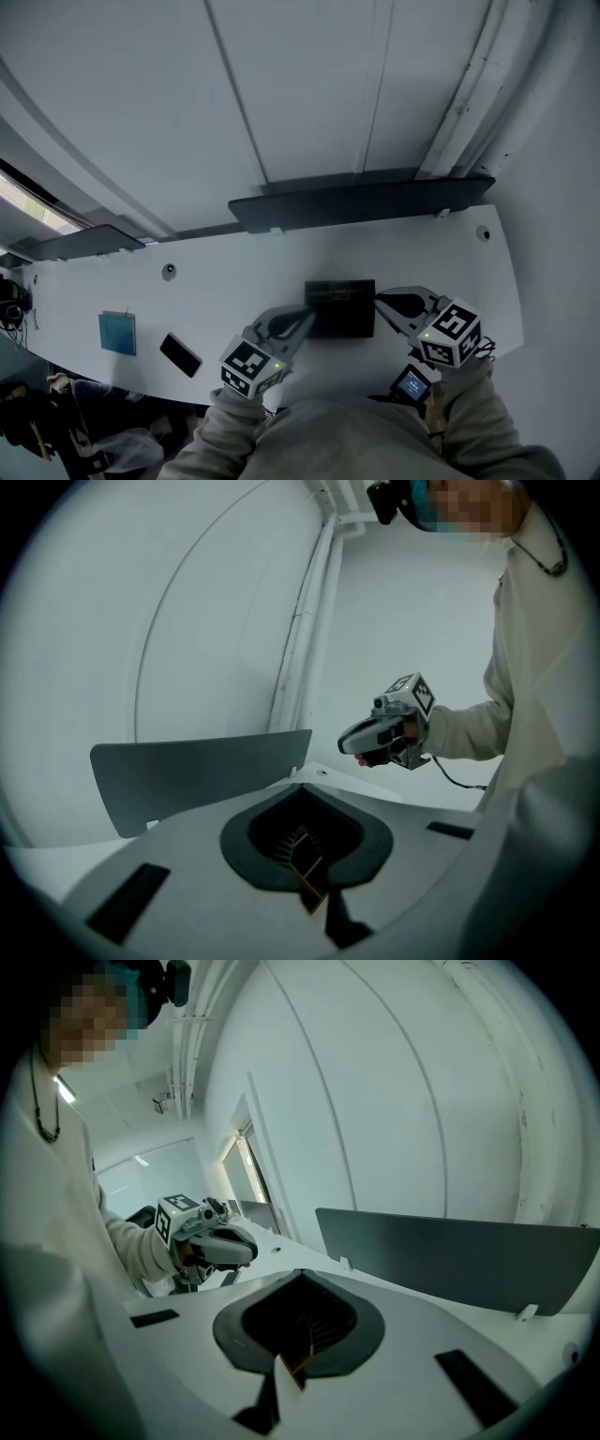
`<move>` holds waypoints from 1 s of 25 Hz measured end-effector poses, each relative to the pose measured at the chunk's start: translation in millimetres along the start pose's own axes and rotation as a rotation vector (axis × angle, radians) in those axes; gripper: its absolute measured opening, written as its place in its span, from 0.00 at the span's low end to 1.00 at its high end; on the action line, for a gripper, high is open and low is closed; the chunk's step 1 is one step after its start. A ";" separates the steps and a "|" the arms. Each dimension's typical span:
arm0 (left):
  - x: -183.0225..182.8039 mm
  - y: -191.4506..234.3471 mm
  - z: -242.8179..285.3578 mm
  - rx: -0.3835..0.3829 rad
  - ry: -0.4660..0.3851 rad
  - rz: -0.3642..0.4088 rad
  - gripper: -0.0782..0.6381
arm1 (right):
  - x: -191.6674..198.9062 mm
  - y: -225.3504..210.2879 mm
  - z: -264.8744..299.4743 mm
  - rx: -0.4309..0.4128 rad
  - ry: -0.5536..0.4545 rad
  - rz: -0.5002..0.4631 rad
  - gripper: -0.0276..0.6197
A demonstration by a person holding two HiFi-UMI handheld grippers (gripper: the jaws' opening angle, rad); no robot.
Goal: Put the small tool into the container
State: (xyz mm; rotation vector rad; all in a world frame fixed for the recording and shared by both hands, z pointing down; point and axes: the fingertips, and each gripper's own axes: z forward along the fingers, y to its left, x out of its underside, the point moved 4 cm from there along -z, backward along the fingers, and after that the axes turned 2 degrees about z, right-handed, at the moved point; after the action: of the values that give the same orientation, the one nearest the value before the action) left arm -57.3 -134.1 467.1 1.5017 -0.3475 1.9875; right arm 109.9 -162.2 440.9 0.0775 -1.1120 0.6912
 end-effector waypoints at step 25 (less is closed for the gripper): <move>9.4 12.7 -1.0 -0.038 -0.017 -0.033 0.11 | -5.8 -7.8 2.1 0.031 -0.049 -0.022 0.07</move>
State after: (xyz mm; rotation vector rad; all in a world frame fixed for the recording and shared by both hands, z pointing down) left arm -67.3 -140.4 477.5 1.4920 -0.3631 1.9338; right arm 111.1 -172.0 439.1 0.1337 -1.1453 0.6904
